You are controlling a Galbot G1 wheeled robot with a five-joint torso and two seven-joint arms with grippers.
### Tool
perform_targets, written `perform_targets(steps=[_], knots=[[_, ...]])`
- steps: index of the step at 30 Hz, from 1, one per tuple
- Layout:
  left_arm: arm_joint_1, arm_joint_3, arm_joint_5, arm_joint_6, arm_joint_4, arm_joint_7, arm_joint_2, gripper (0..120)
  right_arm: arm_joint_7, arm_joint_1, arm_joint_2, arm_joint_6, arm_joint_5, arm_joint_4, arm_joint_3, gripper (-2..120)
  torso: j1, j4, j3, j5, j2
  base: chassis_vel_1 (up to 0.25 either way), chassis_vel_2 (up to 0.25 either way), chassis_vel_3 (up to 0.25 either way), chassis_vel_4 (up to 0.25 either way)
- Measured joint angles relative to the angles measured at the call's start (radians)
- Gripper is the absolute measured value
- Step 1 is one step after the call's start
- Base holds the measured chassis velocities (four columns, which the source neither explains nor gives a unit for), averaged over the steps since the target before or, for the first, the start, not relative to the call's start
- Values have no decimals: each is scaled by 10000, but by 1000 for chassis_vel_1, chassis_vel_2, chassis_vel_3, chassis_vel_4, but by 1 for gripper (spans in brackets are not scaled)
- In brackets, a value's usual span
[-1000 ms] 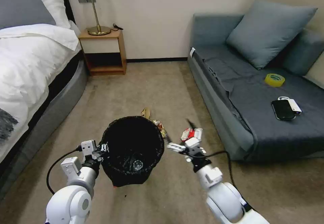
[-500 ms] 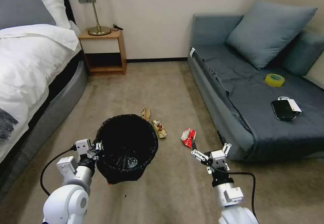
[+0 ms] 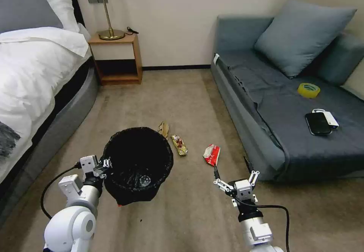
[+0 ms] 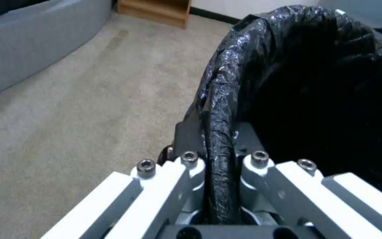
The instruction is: Pick up the trash bin, then pick up the garbage on the floor and place it into the trash bin.
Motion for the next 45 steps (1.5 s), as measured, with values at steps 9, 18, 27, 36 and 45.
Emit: perform_targets(steps=[9,18,27,36,45], knots=[[-22,-94,-32,-5,-28,-9,12,5,-162,33,-46,102,116,-85,-32,100,0,0,1,0,-1,0,0,0,0],[5,-98,-161,38,-149,-154,-1,5,-278,-11,-40,180,179,-124,-70,100,0,0,1,0,-1,0,0,0,0],[43,-128,-158,39,-203,-182,-28,5,-292,-9,-82,204,293,-129,-71,100,0,1,1,0,-2,-23,30,30,-24],[44,-231,-166,39,-203,-198,-38,5,-355,-25,-64,250,288,-190,-78,100,0,0,1,0,-1,-59,67,64,-67],[46,-327,-200,27,-192,-190,-34,5,-372,-37,-42,294,258,-265,-153,100,0,0,1,0,-1,-87,90,86,-83]])
